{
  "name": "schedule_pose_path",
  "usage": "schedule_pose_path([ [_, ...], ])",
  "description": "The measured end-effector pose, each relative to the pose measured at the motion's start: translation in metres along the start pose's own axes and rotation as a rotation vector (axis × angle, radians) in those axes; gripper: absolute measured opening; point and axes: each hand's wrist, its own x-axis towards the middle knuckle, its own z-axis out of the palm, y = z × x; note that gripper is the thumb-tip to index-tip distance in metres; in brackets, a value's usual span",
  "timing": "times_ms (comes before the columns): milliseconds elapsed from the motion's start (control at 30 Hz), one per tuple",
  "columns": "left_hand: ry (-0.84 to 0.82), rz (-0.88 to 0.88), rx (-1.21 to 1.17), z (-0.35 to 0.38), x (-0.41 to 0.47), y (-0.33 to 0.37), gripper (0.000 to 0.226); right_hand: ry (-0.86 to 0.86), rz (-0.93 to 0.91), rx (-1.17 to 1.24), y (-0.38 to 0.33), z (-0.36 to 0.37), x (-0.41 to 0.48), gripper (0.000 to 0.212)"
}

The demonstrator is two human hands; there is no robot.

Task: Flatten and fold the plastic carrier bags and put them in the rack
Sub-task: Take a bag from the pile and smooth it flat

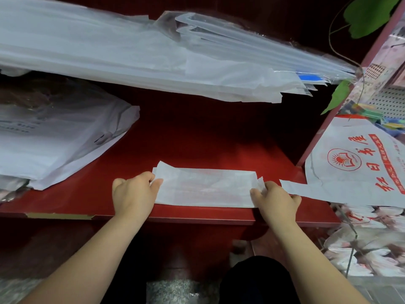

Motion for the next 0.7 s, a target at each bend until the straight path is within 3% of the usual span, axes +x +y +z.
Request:
schedule_pose_path([
  [200, 0.106, 0.023, 0.091, 0.000, -0.006, 0.002, 0.045, -0.030, 0.022, -0.062, -0.006, -0.001, 0.003, 0.036],
  [300, 0.276, 0.384, 0.021, 0.010, -0.007, 0.008, 0.038, -0.042, 0.022, -0.065, -0.009, -0.005, 0.004, 0.037],
  [333, 0.207, 0.507, 0.053, 0.011, -0.008, 0.014, 0.043, -0.049, 0.016, -0.067, -0.010, -0.006, 0.004, 0.037],
  [400, -0.065, 0.571, 0.173, 0.011, -0.010, 0.028, 0.059, -0.066, 0.002, -0.067, -0.012, -0.006, 0.005, 0.037],
  [500, -0.356, 0.427, 0.226, 0.014, -0.004, 0.029, 0.053, -0.098, -0.017, -0.028, -0.014, -0.003, 0.006, 0.039],
  [567, -0.411, 0.358, 0.225, 0.014, -0.004, 0.029, 0.053, -0.140, -0.003, 0.064, -0.015, -0.003, 0.009, 0.038],
  [633, -0.423, 0.325, 0.229, 0.013, -0.004, 0.029, 0.053, -0.173, 0.029, 0.188, -0.018, -0.008, 0.010, 0.021],
  [700, -0.435, 0.299, 0.241, 0.012, -0.007, 0.030, 0.054, -0.167, 0.074, 0.229, -0.016, -0.011, 0.010, 0.033],
])
